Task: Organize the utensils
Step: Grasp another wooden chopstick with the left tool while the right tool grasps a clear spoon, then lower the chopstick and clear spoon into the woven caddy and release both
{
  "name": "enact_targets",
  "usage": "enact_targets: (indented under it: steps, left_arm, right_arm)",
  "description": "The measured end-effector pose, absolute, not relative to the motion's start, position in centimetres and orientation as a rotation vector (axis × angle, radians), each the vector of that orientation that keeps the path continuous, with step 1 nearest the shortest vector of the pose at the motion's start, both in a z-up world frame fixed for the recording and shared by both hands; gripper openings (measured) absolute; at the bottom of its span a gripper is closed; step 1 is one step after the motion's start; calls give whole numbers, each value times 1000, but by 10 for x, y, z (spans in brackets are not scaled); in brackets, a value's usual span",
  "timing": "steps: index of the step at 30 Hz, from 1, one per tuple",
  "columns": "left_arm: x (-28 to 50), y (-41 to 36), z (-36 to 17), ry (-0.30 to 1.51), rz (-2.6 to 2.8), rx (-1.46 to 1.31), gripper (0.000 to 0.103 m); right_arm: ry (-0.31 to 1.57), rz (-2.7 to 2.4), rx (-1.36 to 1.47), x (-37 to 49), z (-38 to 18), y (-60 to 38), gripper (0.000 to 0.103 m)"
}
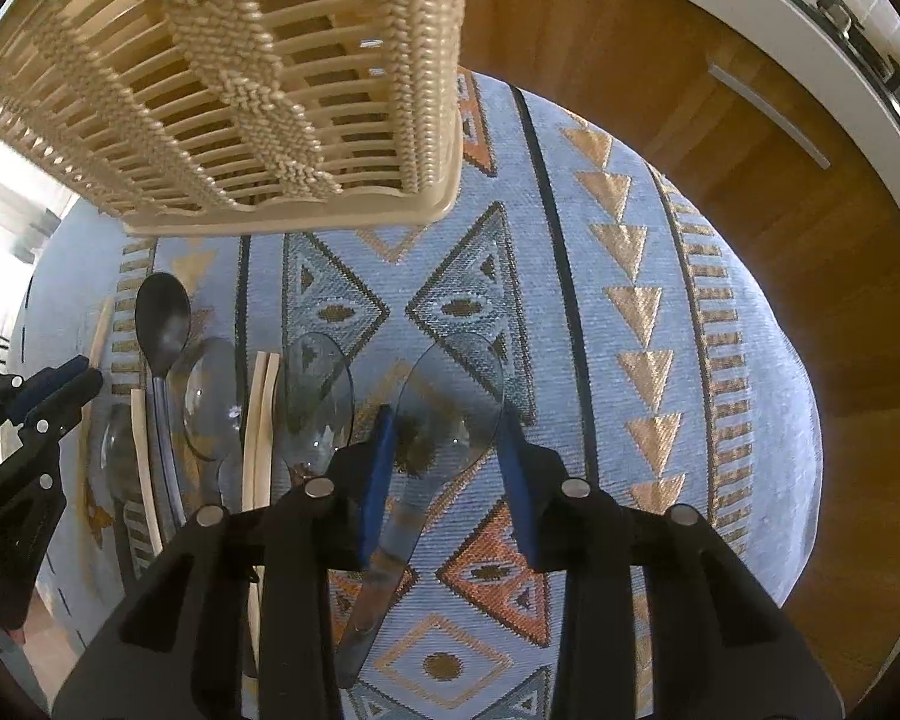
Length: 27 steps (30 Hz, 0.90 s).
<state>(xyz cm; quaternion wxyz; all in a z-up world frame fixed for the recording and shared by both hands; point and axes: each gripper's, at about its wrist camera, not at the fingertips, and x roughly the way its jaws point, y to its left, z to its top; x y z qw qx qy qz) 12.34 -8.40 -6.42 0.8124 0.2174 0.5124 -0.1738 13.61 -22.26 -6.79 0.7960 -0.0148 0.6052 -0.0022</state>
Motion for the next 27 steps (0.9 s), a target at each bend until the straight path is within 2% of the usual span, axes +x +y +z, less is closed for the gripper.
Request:
enact_targets:
  steps: [7, 12, 20, 27]
  left_arm:
    - [117, -77, -60, 1073, -393, 379, 3]
    - [113, -48, -51, 1039, -512, 147, 3]
    - [77, -12, -13, 788, -664, -128, 3]
    - [54, 5, 40, 545, -670, -233, 3]
  right_arm:
    - [1256, 47, 9, 124, -64, -232, 30]
    - [1171, 81, 29, 101, -53, -242, 30]
    - [985, 180, 51, 39, -8, -246, 30]
    - [775, 225, 47, 5, 63, -236, 30]
